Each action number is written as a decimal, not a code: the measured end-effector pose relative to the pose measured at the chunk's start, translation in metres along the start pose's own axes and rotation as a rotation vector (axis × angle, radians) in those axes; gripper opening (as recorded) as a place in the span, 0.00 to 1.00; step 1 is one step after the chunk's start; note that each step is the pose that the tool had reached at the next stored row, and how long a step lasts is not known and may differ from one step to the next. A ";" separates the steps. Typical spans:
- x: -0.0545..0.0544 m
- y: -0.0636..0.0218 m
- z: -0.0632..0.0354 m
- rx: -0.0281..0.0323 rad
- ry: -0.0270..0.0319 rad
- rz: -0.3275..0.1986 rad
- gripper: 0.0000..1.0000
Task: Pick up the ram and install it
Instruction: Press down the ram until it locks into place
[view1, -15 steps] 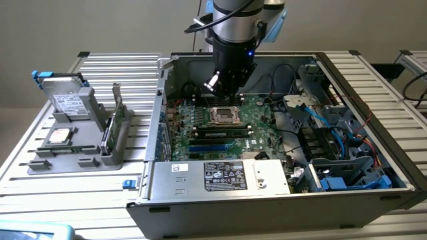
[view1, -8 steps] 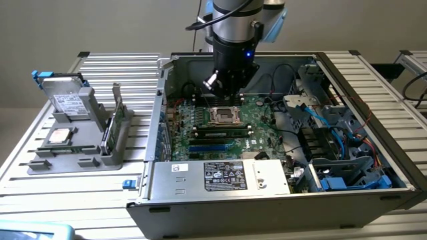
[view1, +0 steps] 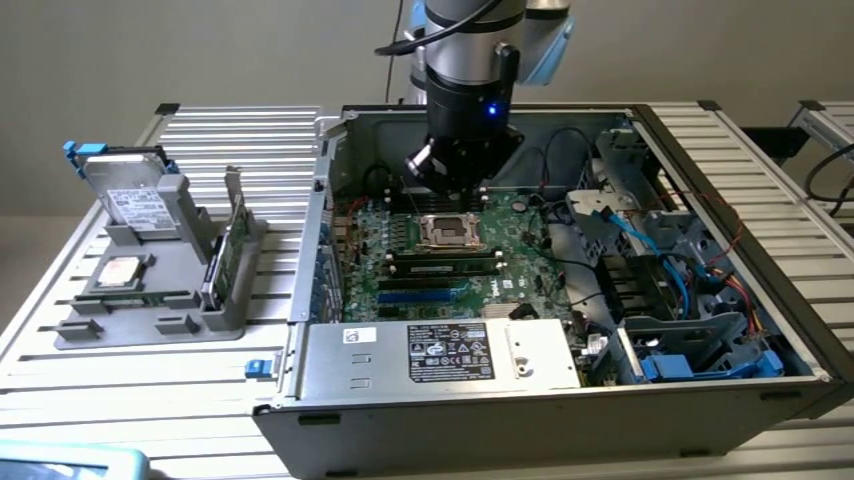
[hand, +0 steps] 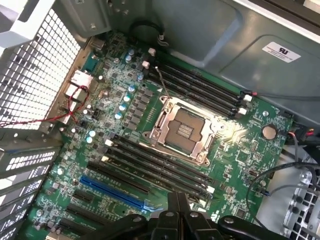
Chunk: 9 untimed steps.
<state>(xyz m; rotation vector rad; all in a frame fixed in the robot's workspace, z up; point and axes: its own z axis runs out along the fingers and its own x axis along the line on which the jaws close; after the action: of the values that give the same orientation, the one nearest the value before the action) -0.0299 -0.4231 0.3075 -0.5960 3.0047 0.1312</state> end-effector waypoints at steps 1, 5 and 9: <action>0.000 0.0000 0.0000 0.0014 -0.0011 0.016 0.11; 0.000 0.0000 0.0000 0.0072 -0.0042 0.068 0.11; 0.000 0.0001 0.0001 0.0073 0.0035 0.115 0.11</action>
<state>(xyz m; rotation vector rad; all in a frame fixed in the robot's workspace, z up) -0.0299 -0.4230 0.3074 -0.4233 3.0413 0.1259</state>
